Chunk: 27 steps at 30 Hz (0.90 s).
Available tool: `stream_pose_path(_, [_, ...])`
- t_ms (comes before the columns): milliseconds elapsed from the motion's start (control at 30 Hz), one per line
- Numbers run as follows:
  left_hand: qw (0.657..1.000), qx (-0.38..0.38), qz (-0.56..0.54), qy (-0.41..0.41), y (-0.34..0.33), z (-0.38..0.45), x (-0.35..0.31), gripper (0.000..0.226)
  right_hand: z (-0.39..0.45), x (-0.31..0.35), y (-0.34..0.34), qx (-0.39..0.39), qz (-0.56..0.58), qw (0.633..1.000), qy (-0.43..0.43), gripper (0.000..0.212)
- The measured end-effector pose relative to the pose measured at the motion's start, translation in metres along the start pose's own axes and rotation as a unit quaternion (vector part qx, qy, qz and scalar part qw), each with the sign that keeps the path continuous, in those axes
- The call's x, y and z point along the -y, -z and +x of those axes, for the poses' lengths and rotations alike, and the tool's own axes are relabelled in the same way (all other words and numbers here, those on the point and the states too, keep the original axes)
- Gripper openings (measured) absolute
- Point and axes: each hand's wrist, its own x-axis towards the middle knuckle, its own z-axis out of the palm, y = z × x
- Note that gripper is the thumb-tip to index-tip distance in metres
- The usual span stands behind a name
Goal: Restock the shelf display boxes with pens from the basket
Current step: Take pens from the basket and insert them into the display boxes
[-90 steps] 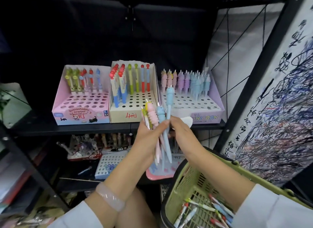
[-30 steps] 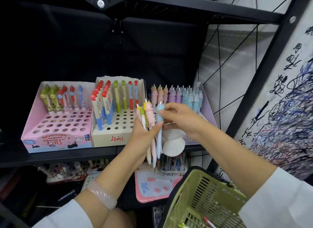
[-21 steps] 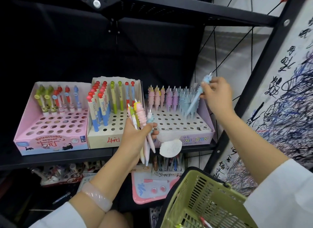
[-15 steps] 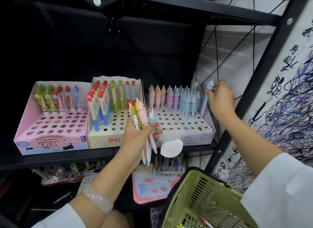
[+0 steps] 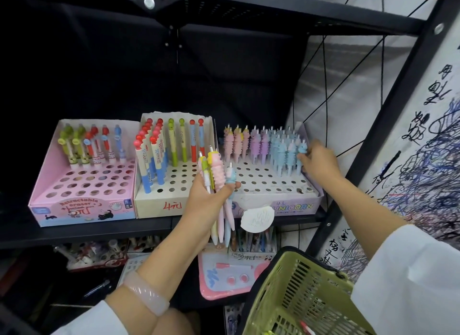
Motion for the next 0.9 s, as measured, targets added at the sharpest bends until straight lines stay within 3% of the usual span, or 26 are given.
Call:
stream_pose_path(67, [1.0,-0.007,0.001,0.0,0.001,0.0,0.0,0.026,-0.003,-0.002,-0.003,0.011,-0.022,1.0,-0.005,0.024])
stream_pose_path(233, [1.0,-0.027,-0.003,0.008,0.002,0.0,0.002,0.021,-0.025,0.028,0.007,-0.077,0.022,0.996,0.032,0.02])
stream_pose_path(300, [0.999,-0.029,-0.001,0.015,0.0,0.001,0.004,0.021,-0.044,0.052,0.007,0.029,0.155,0.987,0.042,0.007])
stream_pose_path(400, [1.0,-0.02,0.0,0.013,-0.005,0.0,0.005,0.023,-0.073,0.082,0.0,0.274,0.358,0.892,-0.007,0.012])
stream_pose_path(467, [1.0,-0.015,-0.008,0.008,-0.006,-0.002,0.005,0.027,-0.08,0.089,-0.004,0.326,0.402,0.856,0.008,0.015])
stream_pose_path(600, [1.0,-0.011,-0.015,0.011,-0.003,-0.004,0.003,0.028,-0.084,0.092,-0.008,0.346,0.425,0.836,0.017,0.013])
stream_pose_path(733, [0.999,-0.013,-0.024,0.027,-0.002,-0.005,-0.001,0.02,-0.076,0.089,-0.001,0.28,0.434,0.856,-0.006,0.011])
stream_pose_path(833, [0.996,-0.005,-0.074,0.054,-0.003,-0.009,-0.004,0.016,-0.052,0.077,0.016,0.12,0.488,0.862,-0.068,0.013])
stream_pose_path(900, [0.996,-0.007,-0.065,0.059,-0.004,-0.01,-0.005,0.018,-0.035,0.064,0.027,0.006,0.44,0.897,-0.047,0.01])
